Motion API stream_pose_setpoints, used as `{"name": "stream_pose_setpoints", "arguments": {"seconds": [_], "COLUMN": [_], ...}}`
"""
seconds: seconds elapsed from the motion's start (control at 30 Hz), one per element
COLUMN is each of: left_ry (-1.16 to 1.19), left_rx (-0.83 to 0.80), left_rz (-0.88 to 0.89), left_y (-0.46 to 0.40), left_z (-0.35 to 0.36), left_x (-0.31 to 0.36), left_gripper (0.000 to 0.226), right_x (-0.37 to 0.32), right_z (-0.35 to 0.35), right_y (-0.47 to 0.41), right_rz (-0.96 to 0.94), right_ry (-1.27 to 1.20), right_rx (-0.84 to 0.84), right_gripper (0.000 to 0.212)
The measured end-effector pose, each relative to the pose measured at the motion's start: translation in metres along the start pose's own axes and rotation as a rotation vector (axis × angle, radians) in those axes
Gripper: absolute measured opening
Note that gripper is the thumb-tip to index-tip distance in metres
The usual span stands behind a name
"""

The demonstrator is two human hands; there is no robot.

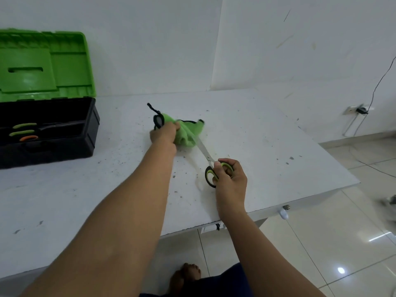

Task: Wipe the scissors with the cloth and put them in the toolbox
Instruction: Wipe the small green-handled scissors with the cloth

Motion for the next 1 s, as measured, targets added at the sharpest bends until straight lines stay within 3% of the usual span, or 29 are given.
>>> {"name": "stream_pose_setpoints", "arguments": {"seconds": [0.13,0.37,0.47,0.57,0.67,0.8,1.0], "left_ry": [-0.052,-0.276,-0.507,-0.841,-0.96,-0.826,-0.839], "left_rx": [-0.143,-0.452,-0.546,-0.498,-0.271,-0.12,-0.245], "left_rz": [0.027,0.06,0.146,0.286,0.491,0.662,0.649], "left_y": [0.007,0.053,0.067,0.076,0.084,0.093,0.09], "left_z": [-0.004,-0.002,0.0,-0.004,-0.013,-0.018,-0.009], "left_x": [0.012,-0.019,-0.016,-0.004,0.015,0.026,0.015], "left_gripper": [0.07,0.03,0.041,0.074,0.097,0.073,0.026], "right_x": [-0.001,0.0,-0.001,-0.001,-0.001,0.0,0.0], "right_z": [-0.001,0.001,0.002,0.003,0.004,0.004,0.004], "right_y": [-0.003,-0.005,-0.005,-0.004,-0.004,-0.004,-0.004], "right_rz": [0.018,0.05,0.055,0.064,0.067,0.069,0.079], "right_ry": [-0.074,-0.133,-0.138,-0.123,-0.089,-0.08,-0.116], "right_rx": [0.022,0.019,0.008,-0.008,-0.014,-0.007,-0.015], "right_gripper": [0.003,0.018,0.018,0.019,0.019,0.018,0.018]}}
Point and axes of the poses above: each hand's wrist, its own y-axis away from the middle knuckle, its own z-axis out of the palm, x = y × z, the point moved 7 cm from there along -y, towards the middle knuckle, and after that the axes turned 12 degrees about z, right-handed, at the moved point
